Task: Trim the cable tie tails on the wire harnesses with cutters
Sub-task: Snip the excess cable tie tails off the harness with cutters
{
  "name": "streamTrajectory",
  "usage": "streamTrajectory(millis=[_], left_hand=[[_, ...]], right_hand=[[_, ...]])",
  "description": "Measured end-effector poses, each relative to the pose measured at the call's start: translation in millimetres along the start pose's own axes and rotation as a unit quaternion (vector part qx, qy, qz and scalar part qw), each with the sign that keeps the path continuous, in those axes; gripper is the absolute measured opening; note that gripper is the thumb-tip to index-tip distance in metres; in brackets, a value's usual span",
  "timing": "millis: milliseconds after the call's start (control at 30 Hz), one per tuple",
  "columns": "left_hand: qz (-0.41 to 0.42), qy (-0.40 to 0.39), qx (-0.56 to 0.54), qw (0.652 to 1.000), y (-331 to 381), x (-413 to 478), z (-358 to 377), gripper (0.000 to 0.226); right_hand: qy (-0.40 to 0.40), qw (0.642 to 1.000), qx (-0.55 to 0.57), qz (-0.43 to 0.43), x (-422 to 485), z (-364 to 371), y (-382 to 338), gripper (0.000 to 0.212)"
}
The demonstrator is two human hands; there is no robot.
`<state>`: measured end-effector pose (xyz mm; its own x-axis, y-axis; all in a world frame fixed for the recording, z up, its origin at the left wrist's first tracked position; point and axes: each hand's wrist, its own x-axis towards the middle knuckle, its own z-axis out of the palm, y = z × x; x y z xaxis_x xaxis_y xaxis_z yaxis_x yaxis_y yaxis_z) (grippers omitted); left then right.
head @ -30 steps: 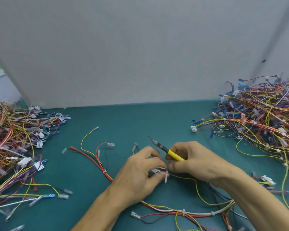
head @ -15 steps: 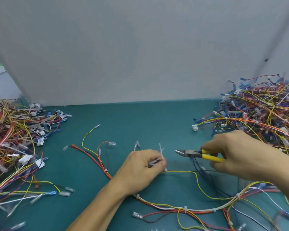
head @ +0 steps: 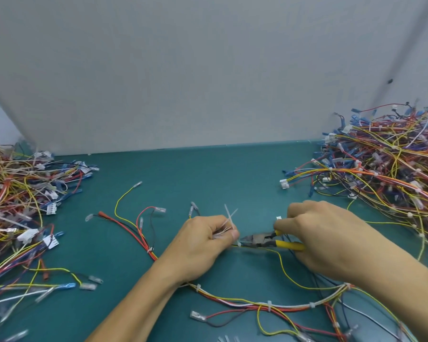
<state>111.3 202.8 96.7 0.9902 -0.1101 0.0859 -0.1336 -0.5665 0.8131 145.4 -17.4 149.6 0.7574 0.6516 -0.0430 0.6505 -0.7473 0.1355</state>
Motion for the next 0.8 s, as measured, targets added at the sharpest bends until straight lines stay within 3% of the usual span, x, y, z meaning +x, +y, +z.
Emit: streamTrajectory(millis=[233, 800], left_hand=[[-0.004, 0.007, -0.005, 1.000, 1.2, -0.6, -0.2, 0.021], [-0.008, 0.040, -0.042, 0.998, -0.2, 1.3, -0.7, 0.024]], right_hand=[[-0.001, 0.999, -0.030, -0.013, 2.5, 3.1, -6.3, 0.012], [-0.006, 1.000, -0.016, -0.002, 5.7, 7.5, -10.7, 0.006]])
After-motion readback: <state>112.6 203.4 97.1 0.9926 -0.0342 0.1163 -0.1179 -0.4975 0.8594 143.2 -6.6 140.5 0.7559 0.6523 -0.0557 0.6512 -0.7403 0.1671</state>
